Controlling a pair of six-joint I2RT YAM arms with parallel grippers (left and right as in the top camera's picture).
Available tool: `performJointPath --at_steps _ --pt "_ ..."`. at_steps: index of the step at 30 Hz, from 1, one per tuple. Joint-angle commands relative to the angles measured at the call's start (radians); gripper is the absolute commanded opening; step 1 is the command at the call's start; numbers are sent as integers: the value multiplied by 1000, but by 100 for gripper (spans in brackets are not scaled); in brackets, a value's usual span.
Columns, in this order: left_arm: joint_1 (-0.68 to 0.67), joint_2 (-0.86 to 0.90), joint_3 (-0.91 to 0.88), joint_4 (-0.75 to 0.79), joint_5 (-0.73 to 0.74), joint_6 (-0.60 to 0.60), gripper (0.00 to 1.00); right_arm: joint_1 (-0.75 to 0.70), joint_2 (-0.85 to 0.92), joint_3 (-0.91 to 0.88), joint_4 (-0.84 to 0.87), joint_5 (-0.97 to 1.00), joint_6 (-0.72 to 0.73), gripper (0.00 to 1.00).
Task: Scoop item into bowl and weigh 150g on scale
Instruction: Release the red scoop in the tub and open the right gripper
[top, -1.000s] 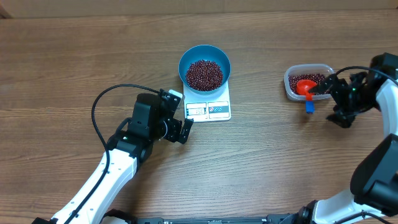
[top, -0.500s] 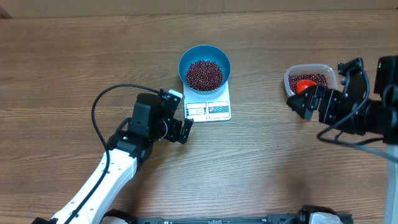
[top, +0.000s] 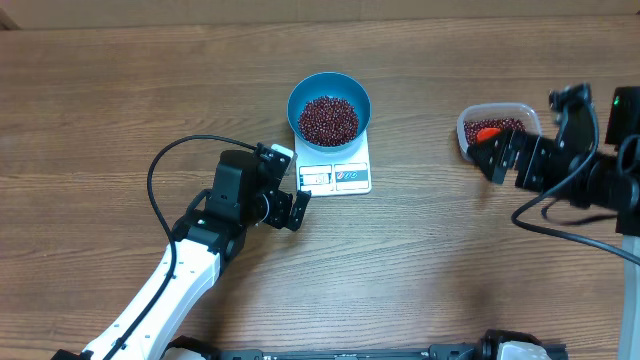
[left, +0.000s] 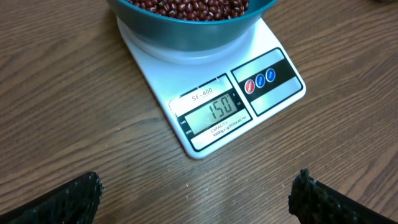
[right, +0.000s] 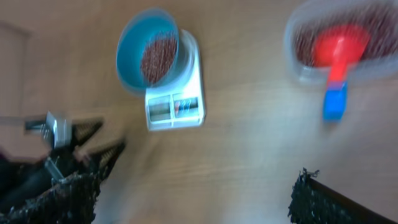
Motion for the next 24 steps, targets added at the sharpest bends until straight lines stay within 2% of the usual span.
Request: performJointPath --at_steps 1,5,8,14,20,24 --pt "0 6 -4 4 -6 -10 100 42 -70 -42 129 96 -17 100" --pt "0 6 -4 3 -6 -10 100 64 -241 -304 503 111 -16 100" --pt "0 6 -4 3 -6 -10 100 64 -414 -595 841 111 -16 100" --pt "0 6 -4 4 -6 -10 100 67 -724 -1065 1287 97 -16 100" --pt "0 6 -4 4 -6 -10 100 100 -960 -1349 1412 121 -22 100" --pt "0 6 -4 4 -6 -10 100 144 -1040 -1468 1485 124 -76 100"
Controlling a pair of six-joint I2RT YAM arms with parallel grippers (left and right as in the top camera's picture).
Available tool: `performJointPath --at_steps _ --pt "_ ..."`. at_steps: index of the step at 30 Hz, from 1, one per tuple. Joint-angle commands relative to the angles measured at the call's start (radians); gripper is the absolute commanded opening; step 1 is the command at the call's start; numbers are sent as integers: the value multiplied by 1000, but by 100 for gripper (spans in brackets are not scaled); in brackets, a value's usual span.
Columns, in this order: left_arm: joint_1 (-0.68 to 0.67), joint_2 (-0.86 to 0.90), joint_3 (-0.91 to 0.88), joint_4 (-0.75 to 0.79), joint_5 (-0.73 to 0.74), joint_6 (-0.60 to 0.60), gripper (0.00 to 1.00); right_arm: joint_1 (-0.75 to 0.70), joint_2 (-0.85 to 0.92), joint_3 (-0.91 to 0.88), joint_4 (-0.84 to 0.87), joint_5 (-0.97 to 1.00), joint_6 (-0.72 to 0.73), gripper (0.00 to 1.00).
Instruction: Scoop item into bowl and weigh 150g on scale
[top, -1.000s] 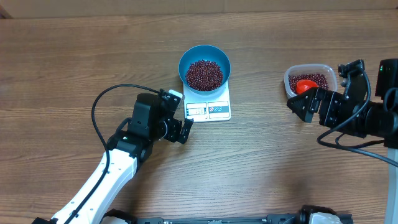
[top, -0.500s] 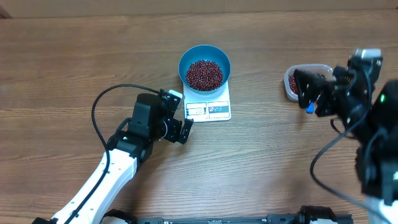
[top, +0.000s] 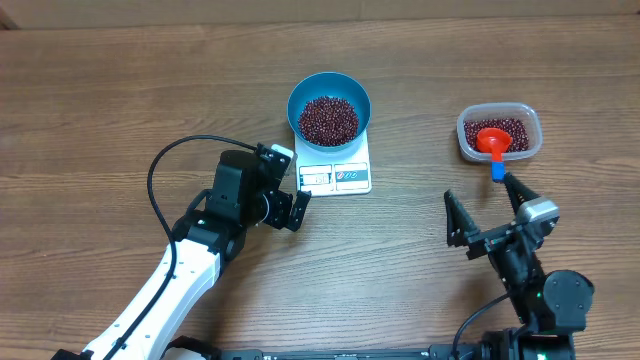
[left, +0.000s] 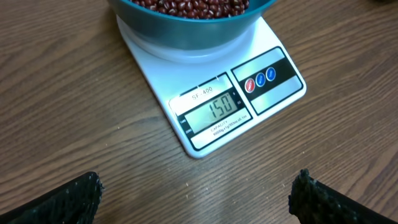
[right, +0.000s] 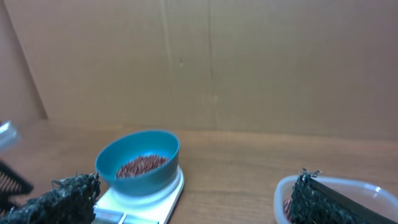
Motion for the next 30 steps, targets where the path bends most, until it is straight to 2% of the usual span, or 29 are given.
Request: performJointPath --at_steps 1,4,8,13,21,30 --pt "0 6 -2 5 -6 -10 100 41 -56 -67 34 13 -64 100" --pt "0 6 -2 5 -6 -10 100 61 -82 -116 33 9 -122 100" --pt "0 6 -2 5 -6 -10 100 61 -124 -169 31 5 -117 100" --pt "0 6 -2 5 -6 -10 100 60 -208 -180 -97 15 -116 100" --pt "0 6 -2 5 -6 -10 100 60 -236 -180 -121 232 -1 100" --pt "0 6 -2 5 -6 -10 100 60 -235 -180 -121 223 -1 100"
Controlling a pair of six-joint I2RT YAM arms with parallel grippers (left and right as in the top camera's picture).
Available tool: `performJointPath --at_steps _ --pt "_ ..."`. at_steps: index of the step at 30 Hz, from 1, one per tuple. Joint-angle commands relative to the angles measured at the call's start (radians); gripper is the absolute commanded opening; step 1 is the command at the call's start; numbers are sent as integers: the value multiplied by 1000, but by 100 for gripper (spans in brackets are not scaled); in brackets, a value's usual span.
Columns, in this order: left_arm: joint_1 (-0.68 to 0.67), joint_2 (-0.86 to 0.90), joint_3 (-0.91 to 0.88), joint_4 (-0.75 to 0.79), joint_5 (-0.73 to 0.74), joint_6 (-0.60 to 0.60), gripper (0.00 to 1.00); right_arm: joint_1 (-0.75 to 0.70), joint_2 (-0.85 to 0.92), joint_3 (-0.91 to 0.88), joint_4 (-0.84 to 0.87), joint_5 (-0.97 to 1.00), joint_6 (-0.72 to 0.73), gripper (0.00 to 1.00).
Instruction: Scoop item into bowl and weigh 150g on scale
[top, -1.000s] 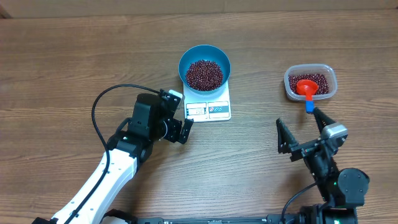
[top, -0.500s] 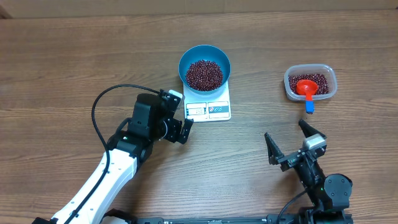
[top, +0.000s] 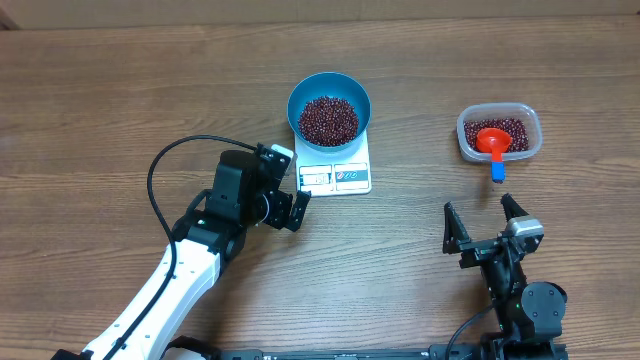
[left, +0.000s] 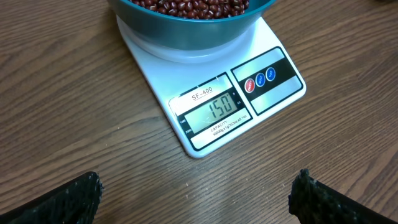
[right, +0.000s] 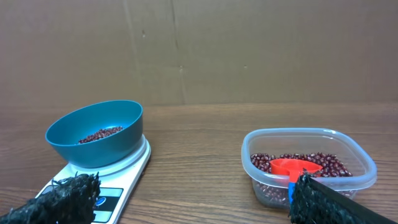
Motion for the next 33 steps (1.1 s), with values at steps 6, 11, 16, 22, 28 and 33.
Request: performJointPath --at_steps 6,11,16,22,28,33 --pt "0 6 -2 3 -6 -10 99 4 -10 -11 3 16 10 100" --pt "0 6 -2 5 -5 -10 100 4 -10 -11 3 16 10 100" --pt "0 6 -2 7 -6 -10 100 4 -10 -11 3 16 10 100" --pt "0 -10 -2 3 -61 -2 100 4 -10 -11 3 16 10 100" --pt "60 -210 -9 10 -191 45 100 4 -10 -11 3 16 10 100" --pt "179 -352 -9 12 -41 148 100 4 -10 -11 3 16 10 100"
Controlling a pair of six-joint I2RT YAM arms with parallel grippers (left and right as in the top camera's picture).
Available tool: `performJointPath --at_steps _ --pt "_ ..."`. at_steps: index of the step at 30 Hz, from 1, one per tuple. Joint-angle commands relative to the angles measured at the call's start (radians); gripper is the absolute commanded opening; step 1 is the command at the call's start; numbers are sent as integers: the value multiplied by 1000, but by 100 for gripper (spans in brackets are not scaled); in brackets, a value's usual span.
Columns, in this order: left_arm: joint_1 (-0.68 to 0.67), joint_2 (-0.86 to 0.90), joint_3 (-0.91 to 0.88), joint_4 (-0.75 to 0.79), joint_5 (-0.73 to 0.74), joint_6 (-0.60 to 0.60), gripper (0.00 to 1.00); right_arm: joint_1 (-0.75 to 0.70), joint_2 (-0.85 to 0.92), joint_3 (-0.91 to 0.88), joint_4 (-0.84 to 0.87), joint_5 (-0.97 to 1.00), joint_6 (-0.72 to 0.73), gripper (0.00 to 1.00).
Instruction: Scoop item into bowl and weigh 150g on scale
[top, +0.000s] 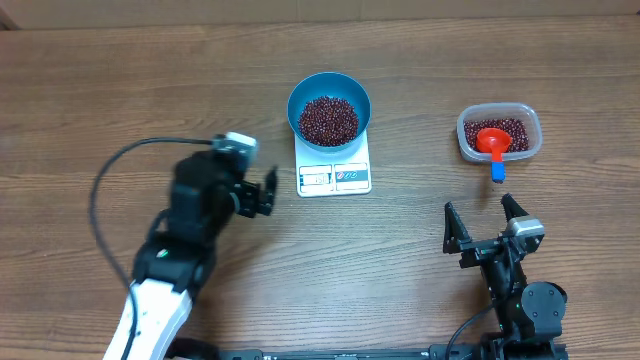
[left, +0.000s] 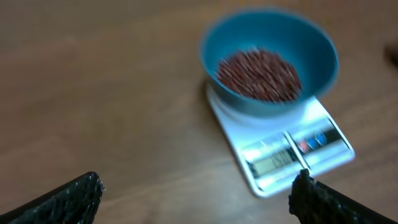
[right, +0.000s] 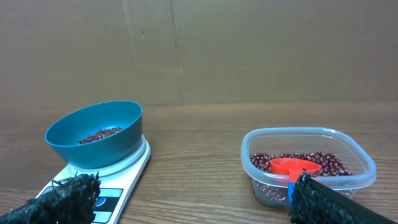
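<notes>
A blue bowl (top: 329, 108) of red beans stands on the white scale (top: 335, 176); both show blurred in the left wrist view as bowl (left: 270, 62) and scale (left: 292, 158), the display unreadable. The clear tub (top: 499, 132) of beans holds the red scoop (top: 492, 140) with a blue handle. My left gripper (top: 262, 190) is open, empty, left of the scale. My right gripper (top: 483, 221) is open, empty, near the front edge, below the tub (right: 308, 163).
A brown cardboard wall (right: 199, 50) closes the far side of the wooden table (top: 100, 90). The left arm's black cable (top: 110, 180) loops over the table at left.
My left arm has drawn back to the left, away from the scale; its camera now sees the whole bowl and scale, blurred. The right arm has not moved.
The left gripper hung open over the scale's display, which read 150, through all earlier moments. The right gripper was open by the tub with the scoop lying in it, then stood lower right of the tub, then near the front edge. Now the left has pulled back.
</notes>
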Motion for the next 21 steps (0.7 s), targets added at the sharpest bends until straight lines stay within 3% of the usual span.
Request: performJointPath --at_steps 1,4,6,12,16,21 --pt "83 -110 -4 5 138 166 100 4 -10 -11 3 13 7 100" --pt "129 -187 -16 6 207 299 100 4 -10 -11 3 13 7 100" --pt "161 -248 -44 38 212 325 100 4 -10 -11 3 13 7 100" --pt "266 -465 -250 205 196 307 99 4 -10 -11 3 13 7 100" --pt "278 -647 -428 298 40 168 99 4 -10 -11 3 13 7 100" --pt "278 -839 -608 362 -55 135 100 4 -10 -11 3 13 7 100"
